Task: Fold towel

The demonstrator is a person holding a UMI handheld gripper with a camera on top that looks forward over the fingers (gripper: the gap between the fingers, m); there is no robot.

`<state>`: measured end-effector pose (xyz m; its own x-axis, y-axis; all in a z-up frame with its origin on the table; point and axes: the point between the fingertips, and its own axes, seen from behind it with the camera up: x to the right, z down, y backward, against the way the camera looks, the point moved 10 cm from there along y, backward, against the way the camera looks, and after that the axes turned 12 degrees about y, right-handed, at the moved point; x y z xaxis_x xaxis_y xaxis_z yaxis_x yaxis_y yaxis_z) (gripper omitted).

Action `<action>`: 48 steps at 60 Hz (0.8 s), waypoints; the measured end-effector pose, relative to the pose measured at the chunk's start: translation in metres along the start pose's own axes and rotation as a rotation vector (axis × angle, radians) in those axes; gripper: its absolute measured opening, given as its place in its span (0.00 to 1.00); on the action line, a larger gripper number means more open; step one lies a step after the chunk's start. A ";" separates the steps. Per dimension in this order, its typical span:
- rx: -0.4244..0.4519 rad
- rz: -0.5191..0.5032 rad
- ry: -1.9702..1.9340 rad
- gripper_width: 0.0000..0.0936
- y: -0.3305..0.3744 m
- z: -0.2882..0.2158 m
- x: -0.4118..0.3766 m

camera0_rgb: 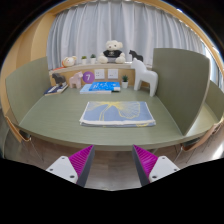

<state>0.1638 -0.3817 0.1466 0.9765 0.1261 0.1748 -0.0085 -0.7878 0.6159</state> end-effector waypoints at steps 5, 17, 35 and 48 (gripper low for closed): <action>-0.009 -0.043 0.010 0.82 -0.039 -0.022 -0.034; -0.017 -0.087 0.005 0.82 -0.133 -0.085 -0.081; -0.100 -0.053 0.028 0.77 -0.260 -0.135 -0.098; -0.141 0.035 0.050 0.29 -0.275 -0.128 -0.089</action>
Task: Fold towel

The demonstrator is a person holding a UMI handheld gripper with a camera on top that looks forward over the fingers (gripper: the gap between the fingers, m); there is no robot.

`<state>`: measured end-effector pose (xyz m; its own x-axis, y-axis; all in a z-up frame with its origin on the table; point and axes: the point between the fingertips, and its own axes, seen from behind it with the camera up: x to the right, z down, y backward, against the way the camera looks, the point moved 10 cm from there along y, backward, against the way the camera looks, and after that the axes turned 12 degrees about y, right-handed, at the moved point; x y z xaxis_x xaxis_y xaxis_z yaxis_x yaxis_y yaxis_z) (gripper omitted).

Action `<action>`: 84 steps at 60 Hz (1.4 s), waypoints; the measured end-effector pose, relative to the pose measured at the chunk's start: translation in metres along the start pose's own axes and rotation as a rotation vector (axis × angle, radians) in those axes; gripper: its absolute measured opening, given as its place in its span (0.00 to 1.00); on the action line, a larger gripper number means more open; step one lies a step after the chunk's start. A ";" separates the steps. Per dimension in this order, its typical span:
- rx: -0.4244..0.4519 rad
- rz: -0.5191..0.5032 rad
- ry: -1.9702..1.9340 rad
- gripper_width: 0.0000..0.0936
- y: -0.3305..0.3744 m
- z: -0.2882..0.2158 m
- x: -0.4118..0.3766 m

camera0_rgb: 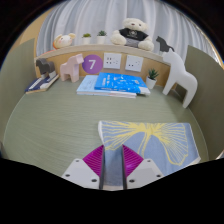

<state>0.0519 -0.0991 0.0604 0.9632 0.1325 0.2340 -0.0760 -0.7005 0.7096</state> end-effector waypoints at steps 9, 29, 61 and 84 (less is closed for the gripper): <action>0.022 0.012 0.009 0.07 -0.004 0.004 0.007; 0.076 -0.003 -0.009 0.07 0.063 -0.039 0.116; -0.032 0.026 -0.014 0.65 0.053 0.050 0.277; 0.253 0.005 -0.068 0.81 0.201 -0.032 0.259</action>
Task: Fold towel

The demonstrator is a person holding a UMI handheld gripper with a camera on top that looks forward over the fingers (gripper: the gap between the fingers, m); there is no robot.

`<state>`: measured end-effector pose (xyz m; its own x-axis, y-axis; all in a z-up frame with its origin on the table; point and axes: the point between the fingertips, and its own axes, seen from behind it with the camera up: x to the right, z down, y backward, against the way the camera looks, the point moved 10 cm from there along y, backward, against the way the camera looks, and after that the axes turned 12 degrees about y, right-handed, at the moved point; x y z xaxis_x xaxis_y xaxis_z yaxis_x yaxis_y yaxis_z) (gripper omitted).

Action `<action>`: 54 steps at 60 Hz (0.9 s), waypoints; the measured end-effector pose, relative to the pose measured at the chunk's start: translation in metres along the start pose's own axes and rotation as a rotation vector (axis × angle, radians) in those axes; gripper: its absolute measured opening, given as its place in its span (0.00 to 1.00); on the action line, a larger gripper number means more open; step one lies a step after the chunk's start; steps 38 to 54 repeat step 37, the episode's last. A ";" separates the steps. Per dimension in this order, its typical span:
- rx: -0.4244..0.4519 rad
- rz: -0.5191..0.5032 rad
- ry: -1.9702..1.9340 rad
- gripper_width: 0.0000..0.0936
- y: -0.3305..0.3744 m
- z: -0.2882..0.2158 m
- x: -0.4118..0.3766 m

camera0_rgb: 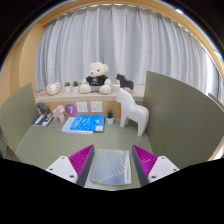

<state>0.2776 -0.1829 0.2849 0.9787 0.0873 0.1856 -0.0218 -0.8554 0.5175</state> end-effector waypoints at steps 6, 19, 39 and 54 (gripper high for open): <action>0.032 -0.031 -0.012 0.81 0.030 -0.003 -0.020; 0.010 -0.032 0.006 0.81 0.083 0.025 -0.057; 0.003 -0.039 0.045 0.81 0.134 0.050 -0.099; 0.003 -0.039 0.045 0.81 0.134 0.050 -0.099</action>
